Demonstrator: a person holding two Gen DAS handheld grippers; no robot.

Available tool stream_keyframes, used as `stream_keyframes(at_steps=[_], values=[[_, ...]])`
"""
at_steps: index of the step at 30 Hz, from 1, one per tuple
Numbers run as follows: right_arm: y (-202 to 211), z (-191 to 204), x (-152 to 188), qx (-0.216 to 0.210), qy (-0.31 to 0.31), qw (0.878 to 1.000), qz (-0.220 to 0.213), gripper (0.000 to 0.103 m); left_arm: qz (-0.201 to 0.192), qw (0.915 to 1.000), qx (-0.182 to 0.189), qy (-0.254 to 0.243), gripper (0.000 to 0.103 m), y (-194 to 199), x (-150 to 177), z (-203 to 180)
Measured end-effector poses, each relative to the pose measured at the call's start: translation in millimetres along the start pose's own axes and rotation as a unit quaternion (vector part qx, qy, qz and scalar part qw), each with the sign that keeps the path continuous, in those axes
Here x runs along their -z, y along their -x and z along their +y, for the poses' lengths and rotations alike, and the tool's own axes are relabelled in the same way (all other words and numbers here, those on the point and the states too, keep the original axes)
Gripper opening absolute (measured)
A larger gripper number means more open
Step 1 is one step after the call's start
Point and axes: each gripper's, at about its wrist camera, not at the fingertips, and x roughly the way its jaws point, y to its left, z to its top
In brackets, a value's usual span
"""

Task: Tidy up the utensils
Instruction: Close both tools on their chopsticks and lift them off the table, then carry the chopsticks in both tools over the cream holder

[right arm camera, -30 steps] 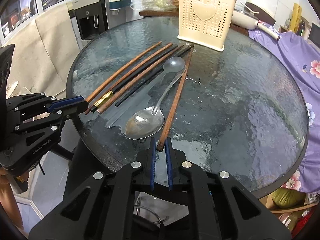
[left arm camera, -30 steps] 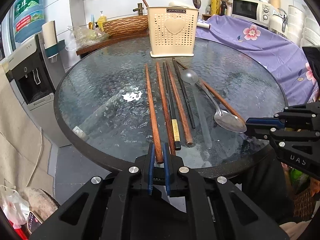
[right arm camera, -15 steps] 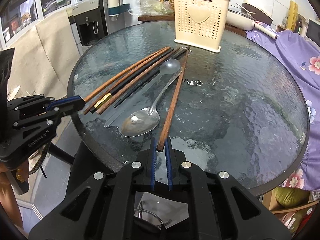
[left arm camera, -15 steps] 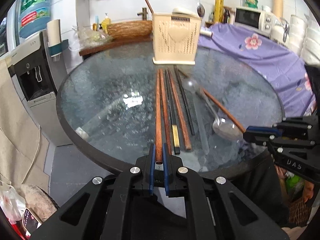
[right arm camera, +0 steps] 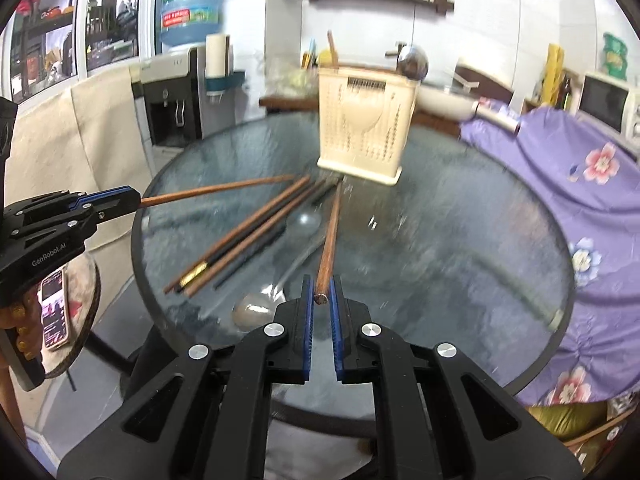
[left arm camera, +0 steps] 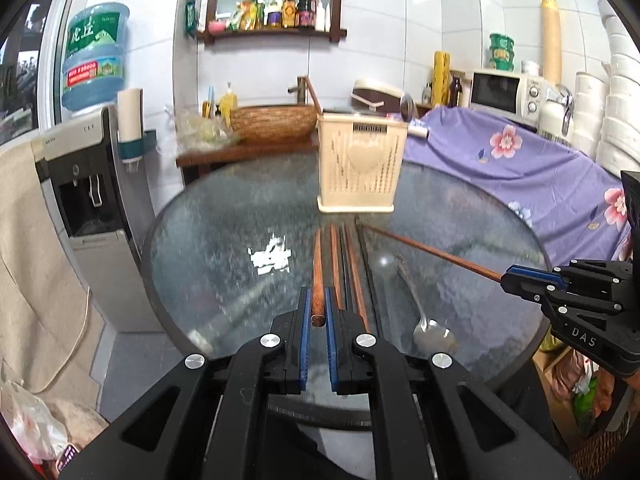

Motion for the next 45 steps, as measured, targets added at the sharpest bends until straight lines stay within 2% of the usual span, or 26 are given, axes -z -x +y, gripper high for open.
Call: stream_keyframes(at_steps=[7, 14, 22, 28, 40, 45], values=[[9.9, -5.8, -23.2, 0.012, 0.015, 0.999, -0.035, 0.008, -0.033, 0.9994, 0.003, -0.012, 0.007, 5.4, -24.8, -2.8], [20.6, -10.7, -52.1, 0.006, 0.030, 0.997, -0.070, 0.008, -0.077, 0.9964, 0.007, -0.033, 0.007, 13.4, -60.9, -7.0], [20.1, -29.0, -95.1, -0.011, 0.028, 0.996, -0.088, 0.008, -0.094, 0.9947, 0.036, -0.024, 0.007, 5.4, -104.9, 0.8], [7.3, -46.9, -133.6, -0.038, 0.017, 0.996, -0.078, 0.008, -0.083, 0.9947, 0.053, -0.029, 0.007, -9.0, -131.0, 2.7], [-18.9, -74.8, -197.8, -0.068, 0.003, 0.997, -0.042, 0.008, -0.020, 0.9946, 0.102, -0.008, 0.007, -57.2, -191.6, 16.0], [-22.4, -79.1, -216.0, -0.070, 0.006, 0.997, -0.037, 0.008, -0.012, 0.9959, 0.089, -0.012, 0.007, -71.0, -207.2, 17.1]])
